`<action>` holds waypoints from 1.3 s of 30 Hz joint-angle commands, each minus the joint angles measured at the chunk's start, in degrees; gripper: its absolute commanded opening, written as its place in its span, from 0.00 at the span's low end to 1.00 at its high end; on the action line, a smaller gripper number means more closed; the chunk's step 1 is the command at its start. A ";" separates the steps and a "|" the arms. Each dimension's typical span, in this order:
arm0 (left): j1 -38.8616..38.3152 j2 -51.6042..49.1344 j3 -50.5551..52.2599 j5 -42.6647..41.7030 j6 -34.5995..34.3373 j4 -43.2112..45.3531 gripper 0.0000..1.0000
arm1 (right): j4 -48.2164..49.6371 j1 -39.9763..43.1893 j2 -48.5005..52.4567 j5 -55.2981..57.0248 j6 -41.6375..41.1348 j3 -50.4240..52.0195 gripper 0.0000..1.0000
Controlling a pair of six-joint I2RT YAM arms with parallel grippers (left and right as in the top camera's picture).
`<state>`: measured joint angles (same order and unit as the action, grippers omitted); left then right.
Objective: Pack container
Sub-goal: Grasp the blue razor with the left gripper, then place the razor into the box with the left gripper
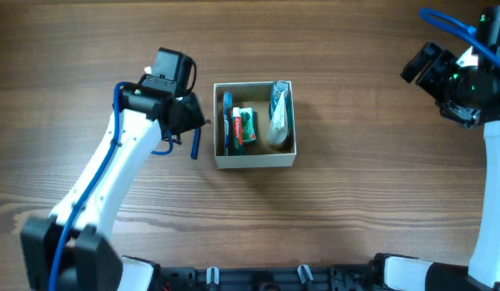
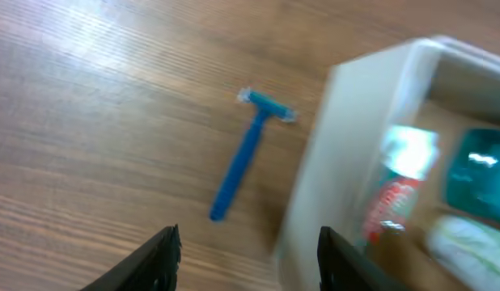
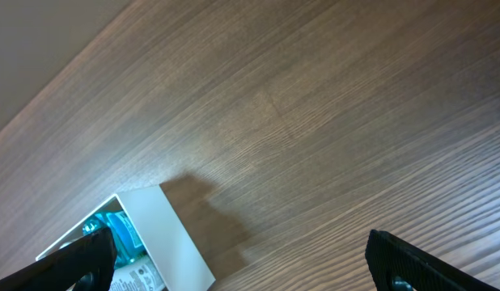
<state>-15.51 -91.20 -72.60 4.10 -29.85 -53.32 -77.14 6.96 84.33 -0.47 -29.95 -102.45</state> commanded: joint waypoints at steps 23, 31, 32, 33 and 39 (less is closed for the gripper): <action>2.78 -23.30 3.82 -4.72 14.40 11.89 0.34 | 0.00 0.24 0.48 -0.48 -0.04 0.22 1.00; 4.44 -16.35 2.36 -4.68 11.41 7.37 0.04 | 0.00 0.24 0.48 -0.50 -0.02 0.22 1.00; 4.44 -13.81 1.22 -4.68 11.41 5.57 0.04 | 0.00 0.24 0.48 -0.50 -0.02 0.22 1.00; 4.07 -10.27 -0.20 -4.76 11.39 3.41 0.04 | 0.00 0.24 0.48 -0.48 -0.04 0.22 1.00; -3.72 7.37 -2.54 -4.68 10.75 2.67 0.04 | 0.00 0.24 0.48 -0.48 -0.04 0.22 1.00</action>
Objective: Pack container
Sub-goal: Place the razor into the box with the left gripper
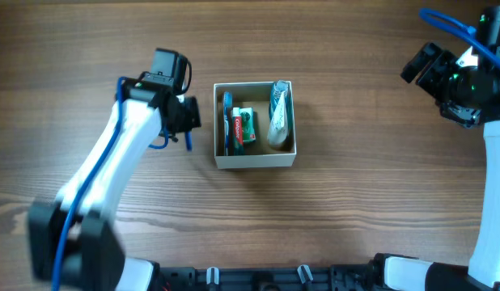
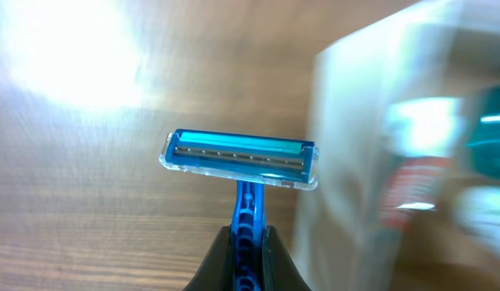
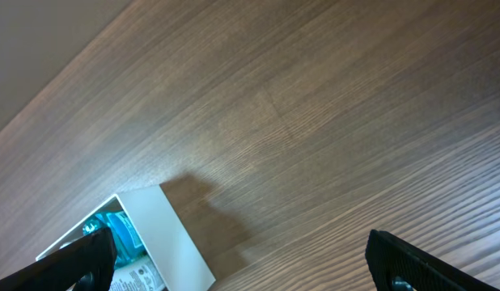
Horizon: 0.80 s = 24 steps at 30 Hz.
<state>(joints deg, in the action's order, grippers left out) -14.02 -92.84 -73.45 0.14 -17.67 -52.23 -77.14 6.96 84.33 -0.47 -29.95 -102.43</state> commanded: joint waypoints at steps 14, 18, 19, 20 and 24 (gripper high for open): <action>-15.28 -10.43 -1.36 -2.27 -4.24 15.78 0.04 | 0.00 0.24 0.48 -0.50 -0.07 0.20 1.00; -15.39 -10.75 -1.36 -2.97 -4.24 16.09 0.20 | 0.00 0.24 0.48 -0.50 -0.04 0.20 1.00; -15.39 -10.75 -1.36 -3.82 -4.22 16.04 0.28 | 0.00 0.24 0.48 -0.48 -0.07 0.20 1.00; -15.39 -10.67 -1.36 -4.04 -4.22 15.85 0.35 | 0.00 0.24 0.48 -0.50 -0.04 0.20 1.00; -14.27 -6.47 -2.40 -3.93 -4.22 14.27 0.44 | 0.00 0.24 0.48 -0.48 -0.04 0.20 1.00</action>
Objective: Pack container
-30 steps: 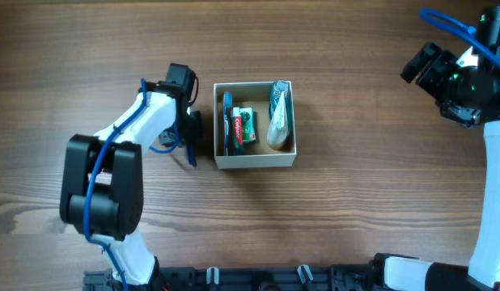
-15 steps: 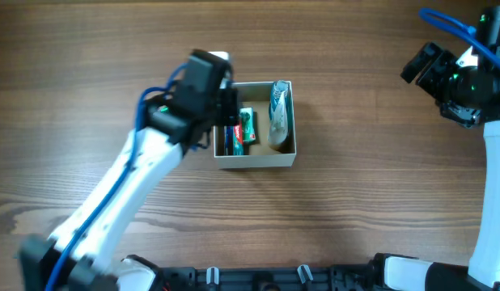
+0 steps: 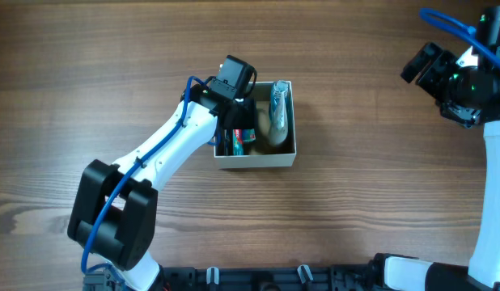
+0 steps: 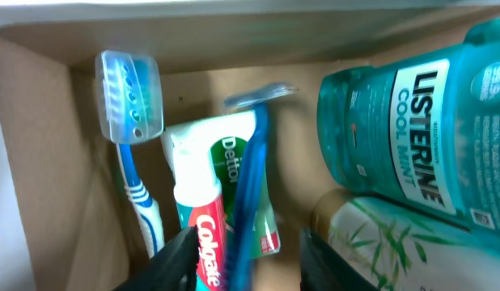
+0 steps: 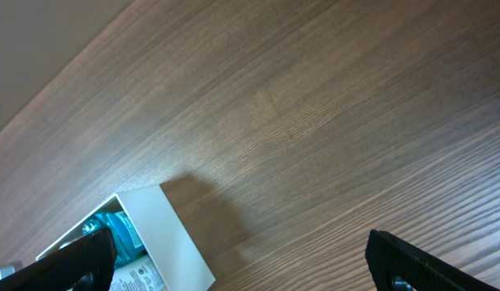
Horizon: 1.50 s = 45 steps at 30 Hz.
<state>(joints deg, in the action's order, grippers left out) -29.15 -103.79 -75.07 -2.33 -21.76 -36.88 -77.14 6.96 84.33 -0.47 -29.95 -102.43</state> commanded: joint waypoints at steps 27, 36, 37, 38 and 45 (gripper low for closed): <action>12.63 65.26 -2.03 14.49 6.34 -42.77 1.00 | 0.00 0.24 0.48 -0.50 -0.04 0.20 1.00; 26.82 78.03 27.98 9.55 6.38 -15.69 1.00 | 0.00 0.24 0.48 -0.50 -0.04 0.20 1.00; 27.58 80.19 32.74 7.96 6.38 -11.76 1.00 | 0.00 0.24 0.48 -0.48 -0.07 0.20 1.00; 28.33 85.31 42.91 4.98 6.38 -4.55 1.00 | 0.00 0.24 0.48 -0.50 -0.04 0.20 1.00; 28.30 95.56 58.99 2.75 6.34 1.66 1.00 | 0.00 0.24 0.48 -0.50 -0.07 0.20 1.00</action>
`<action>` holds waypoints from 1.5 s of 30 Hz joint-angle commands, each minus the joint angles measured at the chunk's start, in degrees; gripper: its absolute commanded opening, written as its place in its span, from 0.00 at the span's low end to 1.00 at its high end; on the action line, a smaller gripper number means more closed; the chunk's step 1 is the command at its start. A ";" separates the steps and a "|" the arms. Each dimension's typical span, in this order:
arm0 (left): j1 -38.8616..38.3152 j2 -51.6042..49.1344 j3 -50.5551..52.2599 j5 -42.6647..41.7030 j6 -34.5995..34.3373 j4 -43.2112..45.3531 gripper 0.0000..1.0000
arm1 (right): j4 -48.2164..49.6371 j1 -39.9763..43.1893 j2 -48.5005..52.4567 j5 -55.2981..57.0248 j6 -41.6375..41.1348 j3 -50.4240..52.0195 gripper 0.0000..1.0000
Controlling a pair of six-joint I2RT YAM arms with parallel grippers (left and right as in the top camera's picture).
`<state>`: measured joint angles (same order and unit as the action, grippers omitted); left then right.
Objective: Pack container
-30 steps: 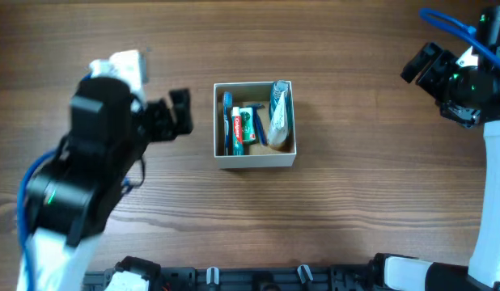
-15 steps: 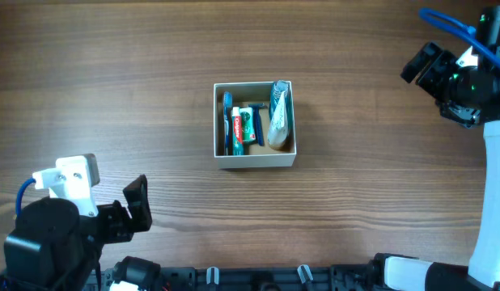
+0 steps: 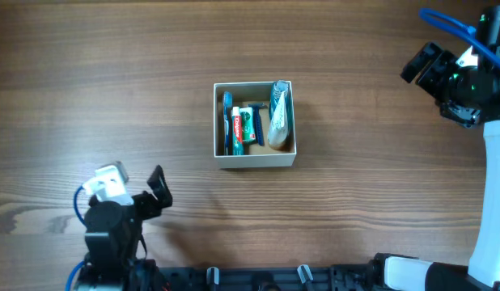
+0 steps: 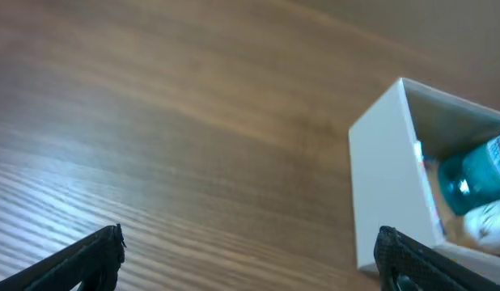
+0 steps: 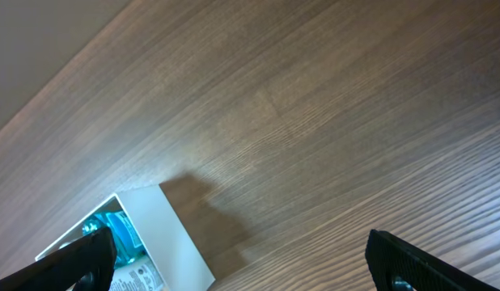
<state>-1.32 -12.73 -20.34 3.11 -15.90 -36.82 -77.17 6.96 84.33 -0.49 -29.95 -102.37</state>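
The white box (image 3: 255, 160) stands mid-table. It holds a blue toothbrush (image 3: 227, 121), a toothpaste tube (image 3: 245, 125), a blue razor (image 3: 256, 129), a teal mouthwash bottle (image 3: 280, 99) and a pale bottle (image 3: 276, 134). My left gripper (image 3: 153, 190) is far from it at the front left, open and empty. In the left wrist view the left gripper (image 4: 250, 259) faces bare wood, with the box (image 4: 387, 178) at the right. My right gripper (image 3: 420, 65) hangs at the back right, open and empty. The right wrist view has the right gripper (image 5: 234, 259) above the table, with the box (image 5: 173, 242) at lower left.
Bare brown wooden table (image 3: 379, 202) lies all round the box. The right arm's blue cable (image 3: 444, 20) sits at the back right corner. No other objects are on the wood.
My left gripper was open inside the box over the razor and toothpaste. Now the left arm is at the front left of the table, and the razor lies in the box. The right arm is unmoved.
The razor lay on the table left of the box with my open left gripper over it. Then that gripper was shut on the razor's handle. Then it stood open in the box with the razor released. Now it is back at the front left.
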 commanded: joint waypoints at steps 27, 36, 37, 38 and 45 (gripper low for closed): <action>0.48 12.57 11.43 -2.67 0.50 -0.22 1.00 | 0.02 0.24 0.48 -0.46 -0.04 0.13 1.00; 0.48 12.57 11.43 -2.67 0.50 -0.22 1.00 | 3.56 0.22 -2.10 8.31 1.57 0.85 1.00; 0.48 12.57 11.43 -2.67 0.50 -0.22 1.00 | 5.62 0.00 -3.93 8.39 3.28 2.01 1.00; 0.48 12.57 11.43 -2.67 0.50 -0.22 1.00 | 8.35 -0.28 -5.84 7.93 5.75 3.58 1.00; 0.48 12.57 11.43 -2.67 0.50 -0.24 1.00 | 42.64 -3.30 -30.32 6.01 11.37 38.51 1.00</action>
<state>-1.32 -0.78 -9.98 1.58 -15.90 -36.80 -40.58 3.99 63.09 4.95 -19.57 -77.41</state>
